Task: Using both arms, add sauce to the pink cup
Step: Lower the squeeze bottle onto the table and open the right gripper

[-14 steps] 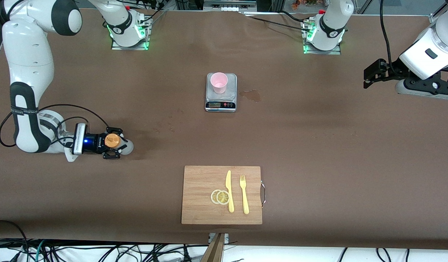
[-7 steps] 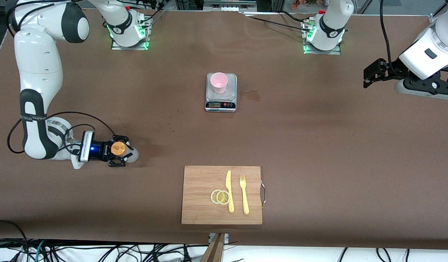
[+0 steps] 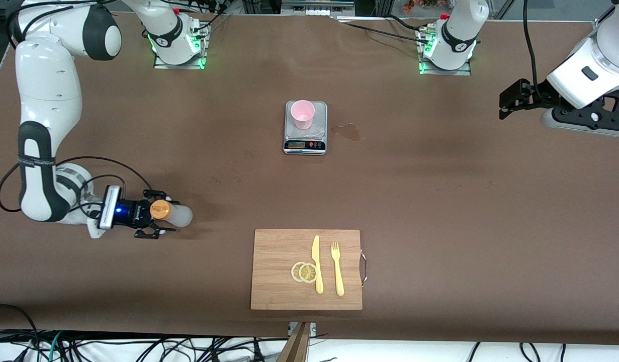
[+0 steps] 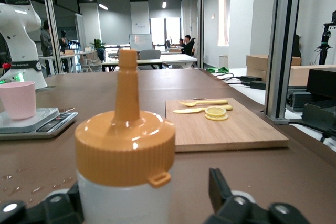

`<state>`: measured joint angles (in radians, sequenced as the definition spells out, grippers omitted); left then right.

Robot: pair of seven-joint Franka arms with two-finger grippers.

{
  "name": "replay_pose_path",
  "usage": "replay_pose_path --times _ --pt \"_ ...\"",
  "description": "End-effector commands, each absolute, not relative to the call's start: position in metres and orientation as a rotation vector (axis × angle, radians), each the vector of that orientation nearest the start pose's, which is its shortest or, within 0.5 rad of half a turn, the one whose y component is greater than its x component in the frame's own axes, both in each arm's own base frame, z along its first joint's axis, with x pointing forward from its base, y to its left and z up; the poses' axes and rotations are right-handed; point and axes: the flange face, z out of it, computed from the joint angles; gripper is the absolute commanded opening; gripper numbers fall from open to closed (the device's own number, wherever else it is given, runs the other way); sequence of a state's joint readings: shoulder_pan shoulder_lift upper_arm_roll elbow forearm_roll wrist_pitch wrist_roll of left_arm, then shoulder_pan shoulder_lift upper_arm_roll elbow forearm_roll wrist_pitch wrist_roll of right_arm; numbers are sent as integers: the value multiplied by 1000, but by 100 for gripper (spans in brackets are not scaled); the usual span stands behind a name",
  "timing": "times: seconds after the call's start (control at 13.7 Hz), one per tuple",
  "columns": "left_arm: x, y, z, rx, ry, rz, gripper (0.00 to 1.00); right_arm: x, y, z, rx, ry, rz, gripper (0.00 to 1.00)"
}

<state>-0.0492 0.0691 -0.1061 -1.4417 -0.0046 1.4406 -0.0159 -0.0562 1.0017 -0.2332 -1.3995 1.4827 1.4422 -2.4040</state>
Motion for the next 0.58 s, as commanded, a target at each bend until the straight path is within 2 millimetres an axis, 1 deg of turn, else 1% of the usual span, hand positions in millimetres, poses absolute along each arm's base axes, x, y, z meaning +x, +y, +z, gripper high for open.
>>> replay_pose_path --times 0.0,0.15,0.29,0.36,0.44,0.51 --pt "547 -88 650 -3150 229 95 100 679 -74 146 -1360 -1356 -1088 100" --pt "545 -88 654 -3150 231 82 100 676 -104 157 -1395 -1437 -1028 100" --pt "544 -91 654 -3149 241 85 100 669 -125 166 -1411 -1477 -972 100" --pt "544 -89 654 -3149 236 87 100 664 -135 171 -1421 -1505 -928 100" --pt "543 -88 654 -3150 237 102 100 661 -148 178 -1447 -1531 -895 100" --pt "542 -89 653 -3149 239 109 100 660 -158 190 -1472 -1567 -860 100"
